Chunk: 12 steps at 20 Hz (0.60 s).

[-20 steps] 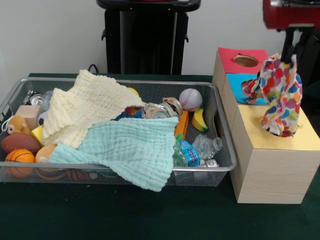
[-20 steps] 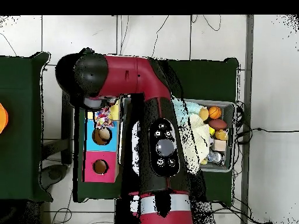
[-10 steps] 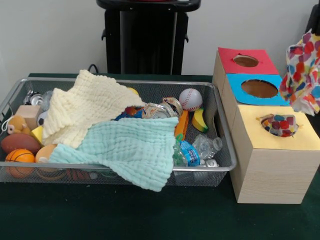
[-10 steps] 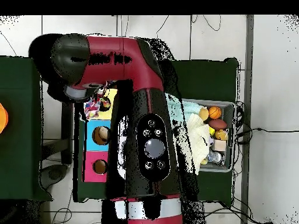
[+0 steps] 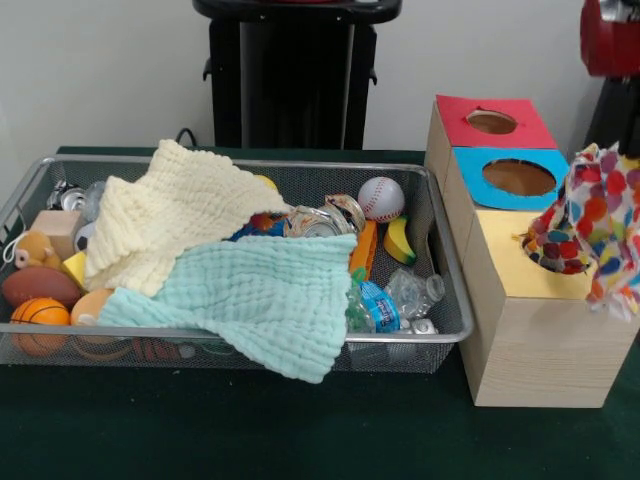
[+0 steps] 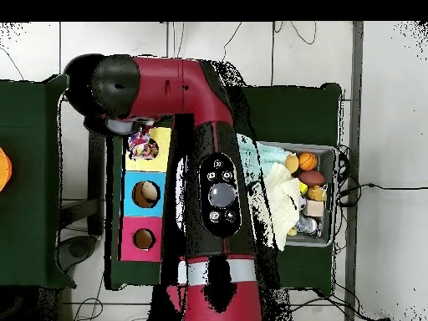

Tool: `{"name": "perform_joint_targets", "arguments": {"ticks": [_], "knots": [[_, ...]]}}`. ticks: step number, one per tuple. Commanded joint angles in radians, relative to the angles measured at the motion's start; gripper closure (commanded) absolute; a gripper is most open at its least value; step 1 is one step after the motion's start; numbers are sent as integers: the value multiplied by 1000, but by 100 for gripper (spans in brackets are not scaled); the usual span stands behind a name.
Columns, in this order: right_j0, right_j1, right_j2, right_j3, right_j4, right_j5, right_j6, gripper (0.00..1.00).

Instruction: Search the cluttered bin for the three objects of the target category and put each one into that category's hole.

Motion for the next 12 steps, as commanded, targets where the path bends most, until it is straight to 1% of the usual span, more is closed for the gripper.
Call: {"name": "perform_joint_targets", "arguments": {"ticks": [1, 8, 12], "knots": [[-52, 68, -10, 98, -26, -82, 118, 100], [-68, 79, -11, 135, -42, -110, 59, 100], [-74, 66, -17, 151, -52, -89, 35, 100]]}}
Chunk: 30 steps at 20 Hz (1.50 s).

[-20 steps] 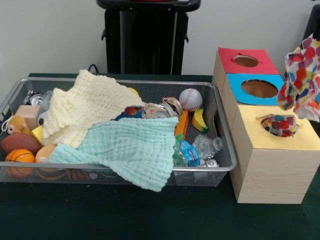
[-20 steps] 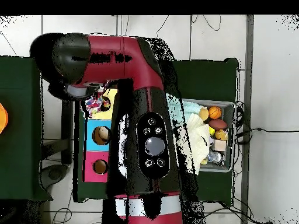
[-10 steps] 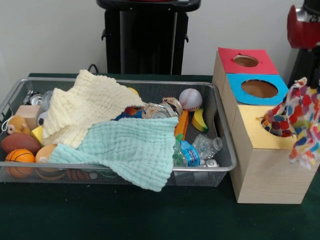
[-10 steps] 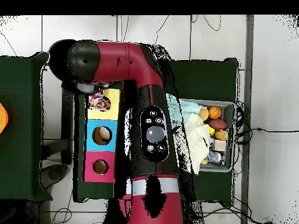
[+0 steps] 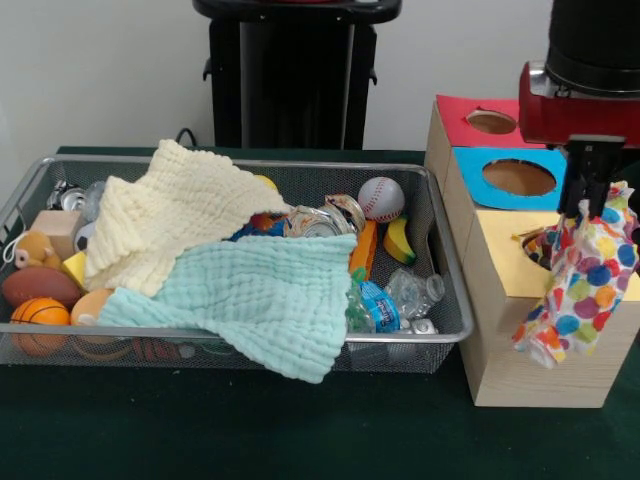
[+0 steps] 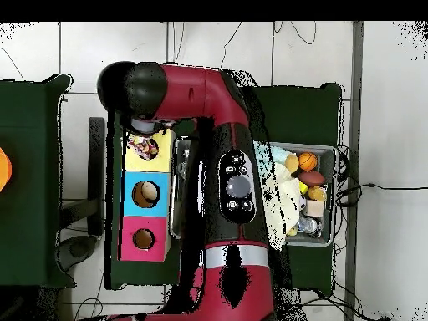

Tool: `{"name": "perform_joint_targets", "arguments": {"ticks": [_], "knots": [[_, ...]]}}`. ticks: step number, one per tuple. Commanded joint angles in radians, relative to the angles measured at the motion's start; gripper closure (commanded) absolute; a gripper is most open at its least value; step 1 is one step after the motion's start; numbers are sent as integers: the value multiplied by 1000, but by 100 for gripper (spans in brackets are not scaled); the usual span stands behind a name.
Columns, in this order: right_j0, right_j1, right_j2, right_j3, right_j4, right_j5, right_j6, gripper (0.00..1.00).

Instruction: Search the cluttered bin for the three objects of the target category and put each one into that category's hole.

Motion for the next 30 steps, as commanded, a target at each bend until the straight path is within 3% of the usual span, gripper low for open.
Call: {"name": "perform_joint_targets", "arguments": {"ticks": [1, 8, 13, 21, 30], "knots": [[-35, 8, -7, 149, -52, -28, 30, 100], [-18, -31, -25, 200, -63, -9, 23, 100], [5, -36, -37, 194, -59, 21, 49, 100], [43, 15, -30, 152, -56, 31, 75, 100], [56, 106, -19, 108, -57, -54, 84, 100]]}}
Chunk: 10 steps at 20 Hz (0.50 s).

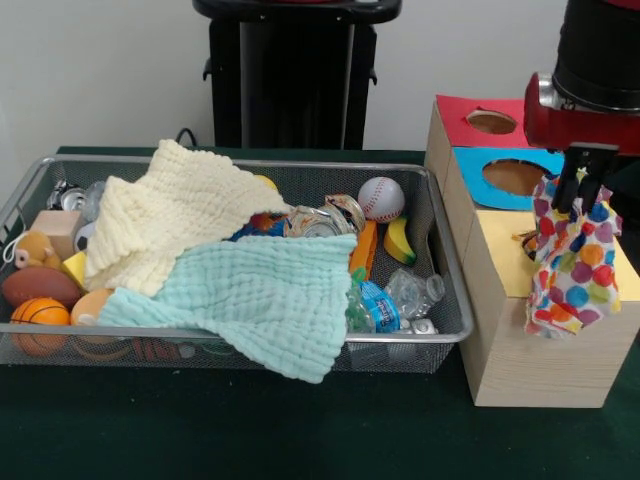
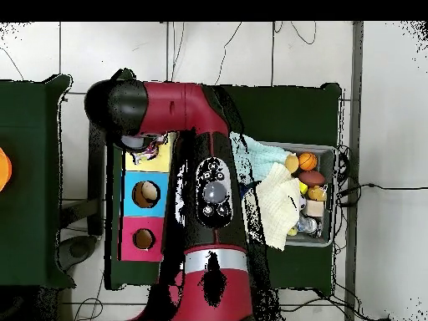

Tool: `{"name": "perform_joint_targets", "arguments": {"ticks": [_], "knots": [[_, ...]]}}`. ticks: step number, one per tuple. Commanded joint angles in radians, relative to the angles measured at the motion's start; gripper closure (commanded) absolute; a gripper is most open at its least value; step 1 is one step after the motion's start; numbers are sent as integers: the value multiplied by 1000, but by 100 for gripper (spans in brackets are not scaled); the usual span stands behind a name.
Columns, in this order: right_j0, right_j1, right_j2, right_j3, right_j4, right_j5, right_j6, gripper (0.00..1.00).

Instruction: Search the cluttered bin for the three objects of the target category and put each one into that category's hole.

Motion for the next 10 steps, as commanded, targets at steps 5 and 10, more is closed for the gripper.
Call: {"name": "perform_joint_targets", "arguments": {"ticks": [5, 10], "knots": [[-17, 148, 26, 30, -61, -103, 52, 100], [-24, 169, 20, 21, -72, -124, 26, 100]]}}
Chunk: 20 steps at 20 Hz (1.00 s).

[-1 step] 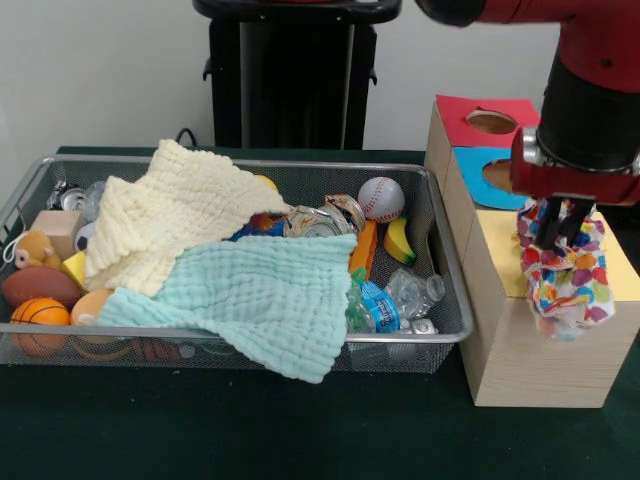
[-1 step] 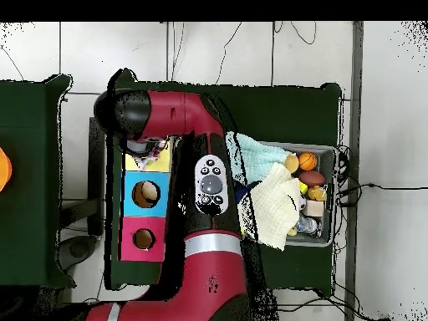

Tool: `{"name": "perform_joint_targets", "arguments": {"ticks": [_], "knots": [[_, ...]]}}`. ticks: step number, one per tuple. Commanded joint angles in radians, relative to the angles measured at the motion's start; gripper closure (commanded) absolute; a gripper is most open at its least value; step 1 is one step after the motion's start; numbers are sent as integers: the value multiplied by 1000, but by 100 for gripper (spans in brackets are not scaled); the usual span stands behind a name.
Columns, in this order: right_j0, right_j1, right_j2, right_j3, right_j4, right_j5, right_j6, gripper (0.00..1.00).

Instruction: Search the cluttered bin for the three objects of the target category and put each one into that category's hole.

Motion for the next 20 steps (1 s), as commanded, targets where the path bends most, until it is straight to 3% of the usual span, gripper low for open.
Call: {"name": "perform_joint_targets", "arguments": {"ticks": [1, 14, 17, 20], "knots": [[-29, 89, 19, 21, -74, -87, 22, 100], [-36, 145, 24, -46, -76, -84, -2, 100], [-32, 171, 16, -66, -81, -97, 16, 100], [-33, 246, 19, -107, -83, -157, 37, 100]]}}
